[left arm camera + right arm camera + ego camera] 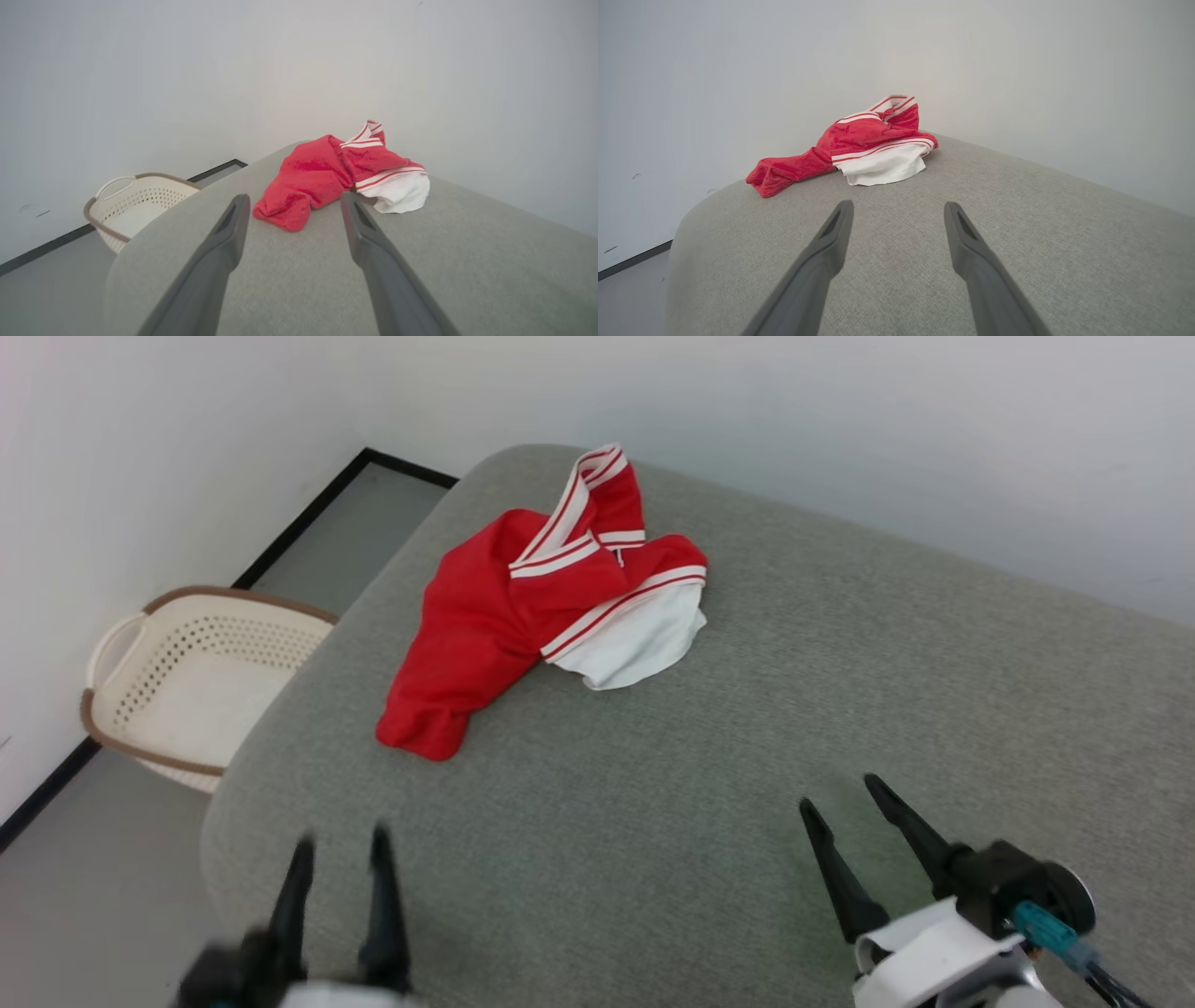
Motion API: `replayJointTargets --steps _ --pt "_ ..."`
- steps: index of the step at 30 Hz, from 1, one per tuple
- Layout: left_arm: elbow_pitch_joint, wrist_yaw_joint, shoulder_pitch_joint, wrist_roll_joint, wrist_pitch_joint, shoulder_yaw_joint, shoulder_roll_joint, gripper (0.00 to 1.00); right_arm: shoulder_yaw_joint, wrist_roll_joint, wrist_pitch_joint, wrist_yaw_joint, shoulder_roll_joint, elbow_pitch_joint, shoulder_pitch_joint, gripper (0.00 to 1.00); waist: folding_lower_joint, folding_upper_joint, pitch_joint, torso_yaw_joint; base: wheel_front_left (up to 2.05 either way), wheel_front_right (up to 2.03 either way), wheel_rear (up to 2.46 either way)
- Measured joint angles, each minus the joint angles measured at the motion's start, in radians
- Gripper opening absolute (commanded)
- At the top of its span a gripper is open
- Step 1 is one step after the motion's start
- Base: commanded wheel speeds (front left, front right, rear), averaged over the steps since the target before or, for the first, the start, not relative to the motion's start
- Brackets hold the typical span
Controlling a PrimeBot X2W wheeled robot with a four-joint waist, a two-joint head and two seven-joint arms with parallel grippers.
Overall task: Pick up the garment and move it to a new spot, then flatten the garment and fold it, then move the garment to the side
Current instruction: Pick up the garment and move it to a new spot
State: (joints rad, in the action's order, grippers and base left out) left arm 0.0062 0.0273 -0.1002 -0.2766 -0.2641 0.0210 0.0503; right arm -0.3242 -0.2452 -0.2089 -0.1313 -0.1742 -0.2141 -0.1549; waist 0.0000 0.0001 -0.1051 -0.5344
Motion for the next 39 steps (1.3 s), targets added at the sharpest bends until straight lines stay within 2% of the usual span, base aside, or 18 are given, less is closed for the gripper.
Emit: replayJointTargets --steps 3,10,13,17,21,27,31,34,39 --pt "0.027 -0.055 0.121 0.036 0.000 -0.029 0.018 1.00 0.012 0.019 0.002 0.000 0.020 0.023 0.022 1.00 0.0000 0.0000 0.004 0.016 0.00 0.00 0.00" --pt "0.126 -0.126 0.501 0.047 0.000 -0.115 0.145 1.00 0.007 0.050 0.021 0.000 0.032 0.083 -0.021 1.00 0.0000 0.0000 -0.004 0.097 0.00 0.00 0.00" --pt "0.255 -0.141 0.645 0.035 0.002 -0.128 0.235 1.00 0.005 0.054 0.014 0.000 0.041 0.092 -0.046 1.00 0.0001 0.0000 -0.019 0.147 0.00 0.00 0.00" --pt "0.460 -0.151 0.821 -0.063 0.084 -0.150 0.315 1.00 0.001 0.054 -0.003 0.000 0.060 0.086 -0.068 1.00 0.0001 0.0000 -0.050 0.227 0.00 0.00 0.00" --pt "0.658 -0.156 0.896 -0.140 0.239 -0.043 0.420 1.00 -0.004 0.047 -0.023 0.000 0.080 0.061 -0.084 1.00 0.0001 0.0000 -0.091 0.321 0.00 0.00 0.00" --pt "0.835 -0.156 0.909 -0.297 0.592 0.156 0.517 1.00 -0.005 0.034 -0.043 0.000 0.098 0.030 -0.086 1.00 0.0000 0.0000 -0.136 0.456 0.00 0.00 0.00" --pt "0.886 -0.156 0.915 -0.390 0.674 0.196 0.585 1.00 -0.011 0.038 -0.047 0.000 0.099 0.032 -0.103 1.00 0.0000 0.0000 -0.162 0.529 0.00 0.00 0.00" --pt "0.909 -0.156 0.909 -0.413 0.714 0.253 0.616 1.00 -0.013 0.046 -0.048 0.000 0.095 0.047 -0.122 1.00 0.0000 0.0000 -0.186 0.572 0.00 0.00 0.00" --pt "0.972 -0.157 0.921 -0.474 0.698 0.258 0.656 1.00 -0.015 0.056 -0.051 0.000 0.092 0.086 -0.141 1.00 0.0000 0.0000 -0.250 0.621 0.00 0.00 0.00"
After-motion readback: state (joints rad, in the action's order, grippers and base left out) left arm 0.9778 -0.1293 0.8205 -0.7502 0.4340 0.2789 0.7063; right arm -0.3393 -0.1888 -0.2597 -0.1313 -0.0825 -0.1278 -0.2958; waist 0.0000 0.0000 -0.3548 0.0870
